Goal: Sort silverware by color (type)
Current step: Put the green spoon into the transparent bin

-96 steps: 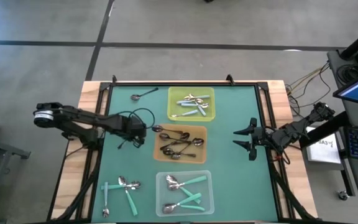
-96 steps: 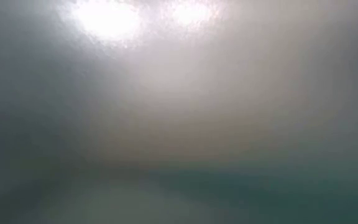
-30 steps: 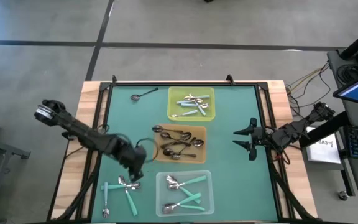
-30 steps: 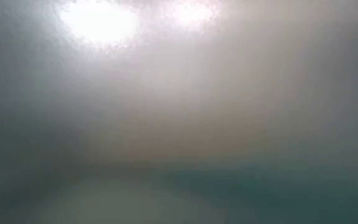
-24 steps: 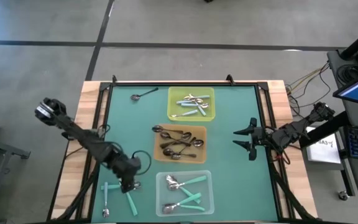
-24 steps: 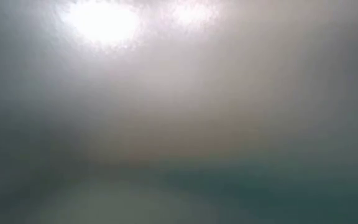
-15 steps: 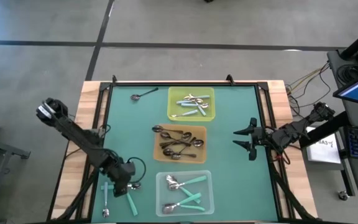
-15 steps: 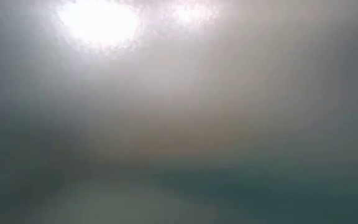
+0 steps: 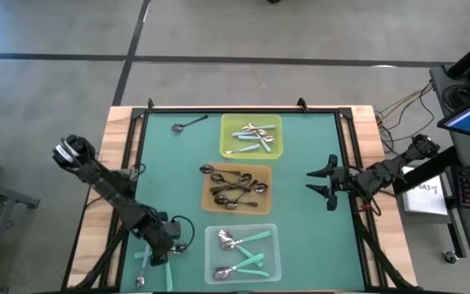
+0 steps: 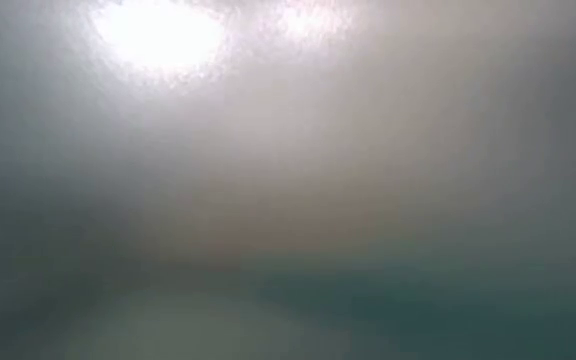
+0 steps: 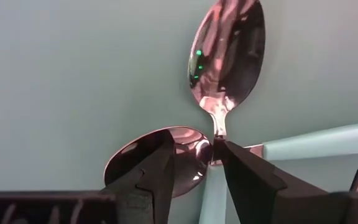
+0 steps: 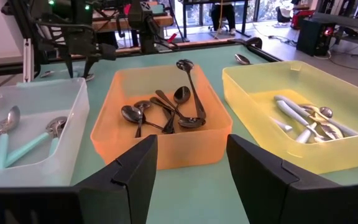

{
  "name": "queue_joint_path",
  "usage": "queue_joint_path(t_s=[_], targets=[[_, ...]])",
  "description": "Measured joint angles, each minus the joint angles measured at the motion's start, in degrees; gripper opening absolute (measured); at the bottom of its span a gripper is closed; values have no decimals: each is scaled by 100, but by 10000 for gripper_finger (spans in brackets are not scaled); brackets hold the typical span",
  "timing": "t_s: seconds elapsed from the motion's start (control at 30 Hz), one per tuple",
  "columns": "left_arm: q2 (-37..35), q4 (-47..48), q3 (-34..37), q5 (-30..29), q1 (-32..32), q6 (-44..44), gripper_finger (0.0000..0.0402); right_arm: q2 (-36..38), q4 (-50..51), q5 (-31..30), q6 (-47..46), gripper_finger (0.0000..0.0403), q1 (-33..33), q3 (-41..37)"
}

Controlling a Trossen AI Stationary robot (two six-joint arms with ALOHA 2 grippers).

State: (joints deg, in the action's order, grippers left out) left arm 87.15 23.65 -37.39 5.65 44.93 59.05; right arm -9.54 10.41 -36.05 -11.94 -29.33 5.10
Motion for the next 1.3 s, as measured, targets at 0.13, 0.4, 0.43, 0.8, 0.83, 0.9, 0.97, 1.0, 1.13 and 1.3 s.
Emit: queue_joint_path(t_s=[0.13,0.4,0.43,0.8,0.83,0.9,0.97,1.0,1.13,1.3], targets=[[-29,190,-4,-215,-12,11,117,0,2,0,0,185,1,0],[-119,560,17,-1701,-120,-93,103,0,1,0,0,185,0,0],[-121,582,20,-1880,-120,-99,103,0,2,0,0,185,1,-1],[-427,910,-390,-2174,-55,-900,102,0,0,0,0,185,1,-1],[-392,951,-391,-2159,-55,-1050,102,0,0,0,0,185,-1,0],[-331,915,-391,-2142,-48,-1387,102,-2,2,0,0,185,1,0],[-307,929,-371,-2137,-48,-1775,102,0,1,0,0,185,0,-2],[-301,963,-350,-2134,-48,-1958,102,0,2,0,0,185,0,0],[-360,1309,-308,-2122,-44,-2411,102,0,2,0,0,185,-1,0],[-373,1688,-176,-2120,-42,-2419,102,0,0,0,0,185,1,-2]])
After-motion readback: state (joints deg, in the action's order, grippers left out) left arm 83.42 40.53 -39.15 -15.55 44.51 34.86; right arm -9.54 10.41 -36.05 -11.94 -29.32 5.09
